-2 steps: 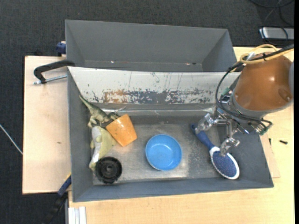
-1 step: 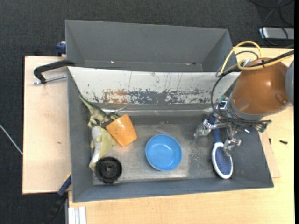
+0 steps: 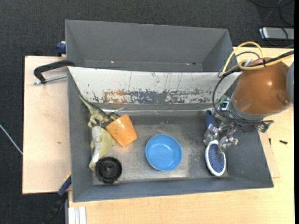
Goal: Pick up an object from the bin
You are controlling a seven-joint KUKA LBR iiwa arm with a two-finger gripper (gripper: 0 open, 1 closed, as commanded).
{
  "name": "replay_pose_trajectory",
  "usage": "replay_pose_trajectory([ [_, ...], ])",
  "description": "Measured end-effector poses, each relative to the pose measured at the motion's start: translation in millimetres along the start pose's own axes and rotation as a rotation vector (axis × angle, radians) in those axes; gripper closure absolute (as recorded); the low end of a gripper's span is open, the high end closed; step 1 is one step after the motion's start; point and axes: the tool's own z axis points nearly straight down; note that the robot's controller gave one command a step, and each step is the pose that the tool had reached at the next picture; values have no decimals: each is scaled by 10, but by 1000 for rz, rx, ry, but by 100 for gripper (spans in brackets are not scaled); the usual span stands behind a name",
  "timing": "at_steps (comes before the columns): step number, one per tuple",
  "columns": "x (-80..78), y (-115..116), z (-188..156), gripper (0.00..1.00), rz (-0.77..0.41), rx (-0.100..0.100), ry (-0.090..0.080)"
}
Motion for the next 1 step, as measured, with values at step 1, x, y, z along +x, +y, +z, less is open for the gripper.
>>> replay_pose_trajectory([
  [1,173,126,-1675,100,-255,4,-9],
])
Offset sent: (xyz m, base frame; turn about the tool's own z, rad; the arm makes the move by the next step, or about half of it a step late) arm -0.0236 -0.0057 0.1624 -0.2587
